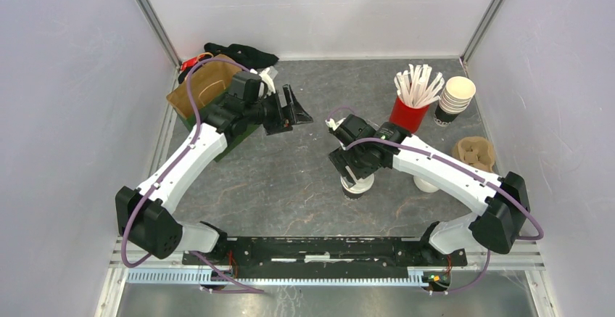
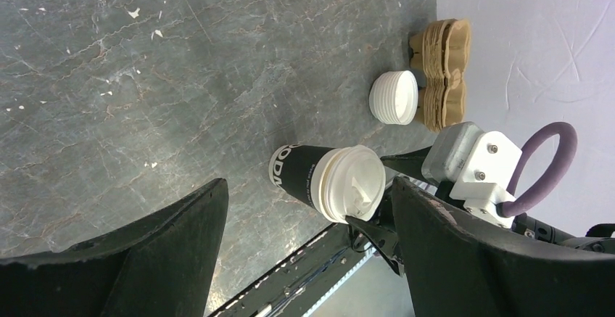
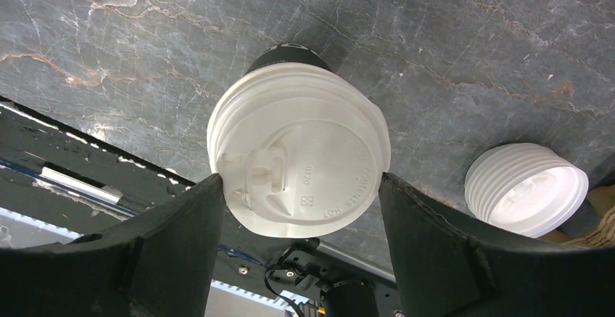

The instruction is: Pack the takeout coffee

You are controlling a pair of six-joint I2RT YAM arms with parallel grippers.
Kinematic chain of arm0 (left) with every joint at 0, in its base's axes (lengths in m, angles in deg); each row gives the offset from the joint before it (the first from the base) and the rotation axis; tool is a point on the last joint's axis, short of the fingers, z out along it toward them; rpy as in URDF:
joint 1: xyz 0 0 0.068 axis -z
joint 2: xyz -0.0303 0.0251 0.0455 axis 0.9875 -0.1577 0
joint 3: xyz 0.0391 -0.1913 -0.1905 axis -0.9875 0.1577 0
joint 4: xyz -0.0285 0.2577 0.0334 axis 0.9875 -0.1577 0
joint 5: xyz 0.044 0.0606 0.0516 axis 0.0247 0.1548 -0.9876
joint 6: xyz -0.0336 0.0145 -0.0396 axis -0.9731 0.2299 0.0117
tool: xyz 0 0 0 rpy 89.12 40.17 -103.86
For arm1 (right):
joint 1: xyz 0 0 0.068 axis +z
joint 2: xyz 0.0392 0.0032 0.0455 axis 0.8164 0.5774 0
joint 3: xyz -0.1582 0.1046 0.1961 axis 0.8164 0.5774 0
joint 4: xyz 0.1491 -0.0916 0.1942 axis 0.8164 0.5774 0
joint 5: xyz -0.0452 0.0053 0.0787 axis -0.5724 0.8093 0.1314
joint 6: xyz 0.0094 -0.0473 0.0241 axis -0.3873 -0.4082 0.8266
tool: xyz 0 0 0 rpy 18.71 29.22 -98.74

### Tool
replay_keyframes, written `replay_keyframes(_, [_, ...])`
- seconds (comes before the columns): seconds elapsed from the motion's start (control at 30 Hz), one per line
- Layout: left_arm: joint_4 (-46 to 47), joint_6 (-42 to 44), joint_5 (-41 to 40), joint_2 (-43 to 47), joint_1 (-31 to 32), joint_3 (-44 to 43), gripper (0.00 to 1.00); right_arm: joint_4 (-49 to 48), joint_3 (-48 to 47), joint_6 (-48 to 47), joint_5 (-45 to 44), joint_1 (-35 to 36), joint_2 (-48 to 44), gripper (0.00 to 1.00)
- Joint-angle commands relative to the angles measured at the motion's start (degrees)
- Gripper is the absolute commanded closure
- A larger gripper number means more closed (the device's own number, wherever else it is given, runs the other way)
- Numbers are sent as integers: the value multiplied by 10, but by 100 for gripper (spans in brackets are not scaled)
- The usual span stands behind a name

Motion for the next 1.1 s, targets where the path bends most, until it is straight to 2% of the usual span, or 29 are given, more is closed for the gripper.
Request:
replay_keyframes(0.0, [3, 27, 13, 8, -5, -8, 11, -18, 1, 12, -14, 3, -7, 19])
replay_keyframes(1.07, [5, 26, 22, 3, -6, -5, 10, -25, 12, 18, -4, 3, -24, 17])
